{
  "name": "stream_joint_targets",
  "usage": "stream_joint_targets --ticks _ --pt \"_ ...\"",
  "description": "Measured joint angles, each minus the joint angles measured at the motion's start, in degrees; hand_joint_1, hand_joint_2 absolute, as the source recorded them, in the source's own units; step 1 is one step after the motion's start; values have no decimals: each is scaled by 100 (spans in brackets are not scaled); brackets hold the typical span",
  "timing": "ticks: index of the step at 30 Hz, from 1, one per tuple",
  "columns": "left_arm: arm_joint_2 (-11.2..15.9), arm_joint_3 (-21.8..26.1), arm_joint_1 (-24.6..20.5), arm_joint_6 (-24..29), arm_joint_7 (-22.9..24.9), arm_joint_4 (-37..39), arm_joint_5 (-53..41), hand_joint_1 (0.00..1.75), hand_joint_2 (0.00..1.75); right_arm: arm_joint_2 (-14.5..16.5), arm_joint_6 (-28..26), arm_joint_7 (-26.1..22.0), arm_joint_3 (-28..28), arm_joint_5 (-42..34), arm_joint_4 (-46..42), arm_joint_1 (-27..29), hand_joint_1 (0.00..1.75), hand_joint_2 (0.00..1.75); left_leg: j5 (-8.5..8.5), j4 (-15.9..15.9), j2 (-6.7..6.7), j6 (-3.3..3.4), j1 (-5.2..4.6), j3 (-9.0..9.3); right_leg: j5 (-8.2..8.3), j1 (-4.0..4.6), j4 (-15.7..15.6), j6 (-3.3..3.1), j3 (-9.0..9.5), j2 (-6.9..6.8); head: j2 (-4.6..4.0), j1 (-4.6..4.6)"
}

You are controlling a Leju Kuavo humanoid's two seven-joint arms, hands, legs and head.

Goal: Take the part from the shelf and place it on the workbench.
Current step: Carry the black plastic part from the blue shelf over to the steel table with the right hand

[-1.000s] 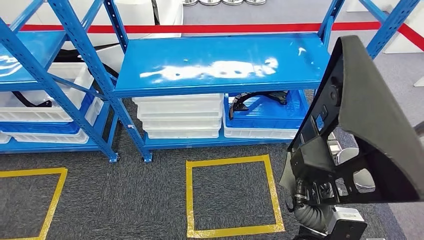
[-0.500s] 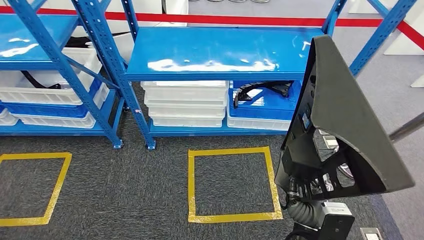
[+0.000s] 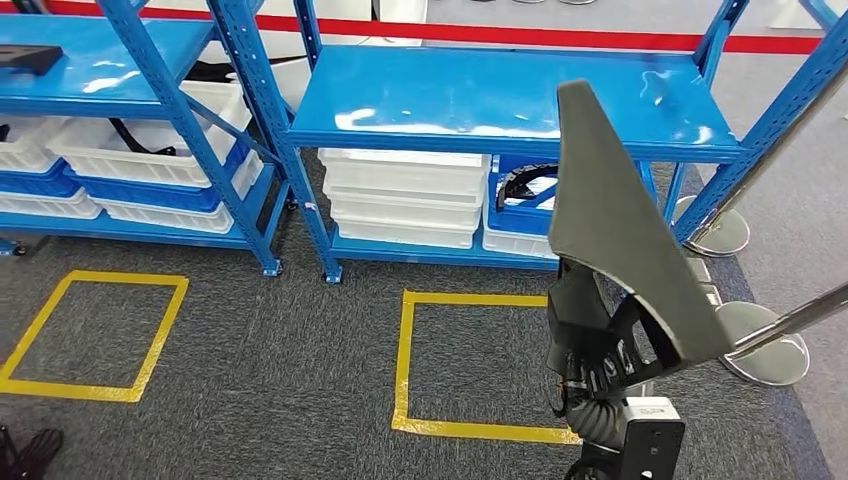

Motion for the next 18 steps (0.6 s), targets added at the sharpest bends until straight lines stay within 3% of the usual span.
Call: stream_joint_targets --ticks 2,3,4,5,6,8,9,10,12,14,16,18 --pt "18 -7 -12 3 25 -8 -19 0 0 -10 0 38 63 50 22 -27 175 175 -395 798 144 -3 -4 -346 15 35 -2 -29 -22 -149 0 -7" --pt "26 -11 -11 3 38 -12 -31 0 0 -15 0 59 104 72 40 -44 175 175 -480 1065 156 -1 -5 -444 19 53 3 -36 -34 -223 0 -7" --pt "34 -15 -8 5 51 -15 -39 0 0 -20 0 78 157 91 60 -72 175 175 -460 1129 164 8 -7 -439 21 71 9 -43 -44 -292 0 -7" --pt "40 -18 -6 10 63 -19 -50 0 0 -24 0 92 219 109 78 -108 175 175 -348 975 182 26 -13 -324 22 87 14 -47 -49 -353 0 -8" --pt "45 -20 -8 17 73 -24 -64 0 0 -29 0 102 283 124 93 -151 175 175 -170 611 239 59 -28 -99 23 103 19 -49 -49 -411 0 -9" --pt "60 -22 -42 32 95 -37 -88 0 0 -48 0 115 418 147 116 -244 175 175 93 -191 475 148 -95 354 18 142 36 -37 -50 -526 0 -10" --pt "67 -26 -68 36 109 -45 -99 0 0 -63 0 129 484 158 125 -290 175 175 154 -446 563 189 -126 478 21 158 48 -19 -61 -584 0 -6" --pt "71 -32 -91 39 125 -52 -107 0 0 -80 0 147 546 170 134 -332 175 175 162 -549 594 217 -149 506 25 170 60 1 -75 -644 0 -7" --pt "69 -43 -97 47 153 -62 -127 0 0 -109 1 194 668 195 153 -424 175 175 201 -578 479 265 -142 465 24 170 78 50 -97 -742 0 -5" --pt "56 -49 -88 58 174 -64 -152 0 0 -134 3 229 794 214 170 -537 175 175 256 -603 364 314 -109 439 -134 148 271 123 -177 -541 0 2" --pt "38 -57 -115 64 201 -69 -178 0 0 -160 9 258 928 218 190 -637 175 175 308 -613 258 351 -84 394 -524 111 941 198 -470 -200 0 12" --pt "28 -72 -149 69 238 -80 -199 0 0 -181 20 293 1071 222 222 -704 175 175 348 -611 128 361 -80 341 -844 87 1691 231 -810 -92 0 14"
